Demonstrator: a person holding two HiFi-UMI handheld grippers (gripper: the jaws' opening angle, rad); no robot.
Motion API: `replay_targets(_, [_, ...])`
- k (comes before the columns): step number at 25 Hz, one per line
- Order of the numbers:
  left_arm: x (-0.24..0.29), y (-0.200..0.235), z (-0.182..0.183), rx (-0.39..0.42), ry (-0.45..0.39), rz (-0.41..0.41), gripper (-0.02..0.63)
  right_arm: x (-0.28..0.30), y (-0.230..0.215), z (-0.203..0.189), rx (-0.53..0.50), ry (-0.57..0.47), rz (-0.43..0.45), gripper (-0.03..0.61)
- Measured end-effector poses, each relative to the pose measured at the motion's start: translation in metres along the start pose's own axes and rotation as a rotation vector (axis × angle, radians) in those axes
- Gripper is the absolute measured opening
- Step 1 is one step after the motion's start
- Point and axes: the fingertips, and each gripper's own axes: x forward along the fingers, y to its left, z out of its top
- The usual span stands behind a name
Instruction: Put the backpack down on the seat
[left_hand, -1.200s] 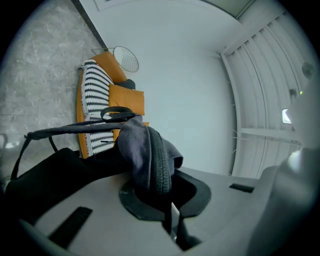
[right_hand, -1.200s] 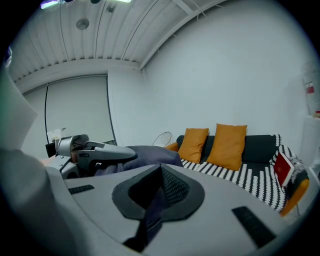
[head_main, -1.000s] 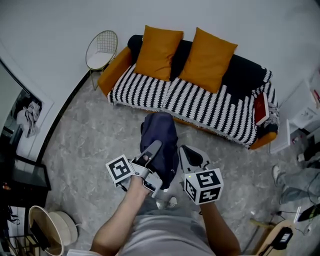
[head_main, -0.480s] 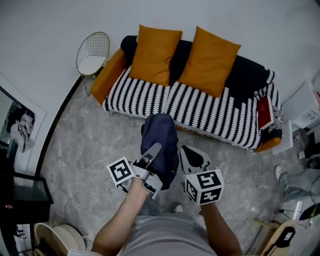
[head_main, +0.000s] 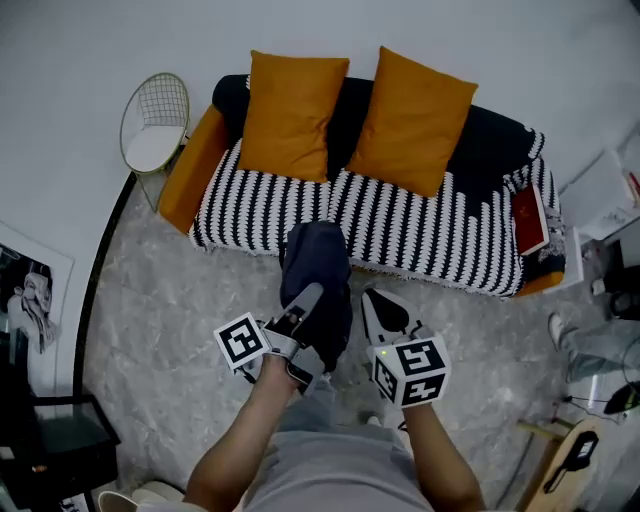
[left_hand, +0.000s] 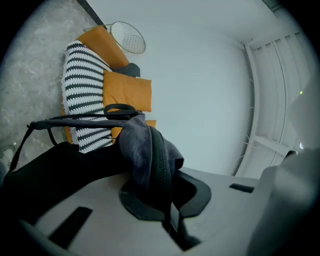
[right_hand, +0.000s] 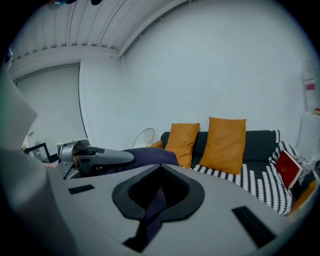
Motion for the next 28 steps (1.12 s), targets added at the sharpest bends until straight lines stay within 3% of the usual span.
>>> replay_targets(11, [0.057,0.015,0.059,-0.017,0.100,-0.014,0.006,0.066,-0.020,0.031,0.021,0.001,-0.082,0.002])
replay_targets(28, [0.181,0.091,0.091,-0.033,0.091,0.002,0.006,0.146,-0.129,0.015,0.053,0.045,-0.081,0.002])
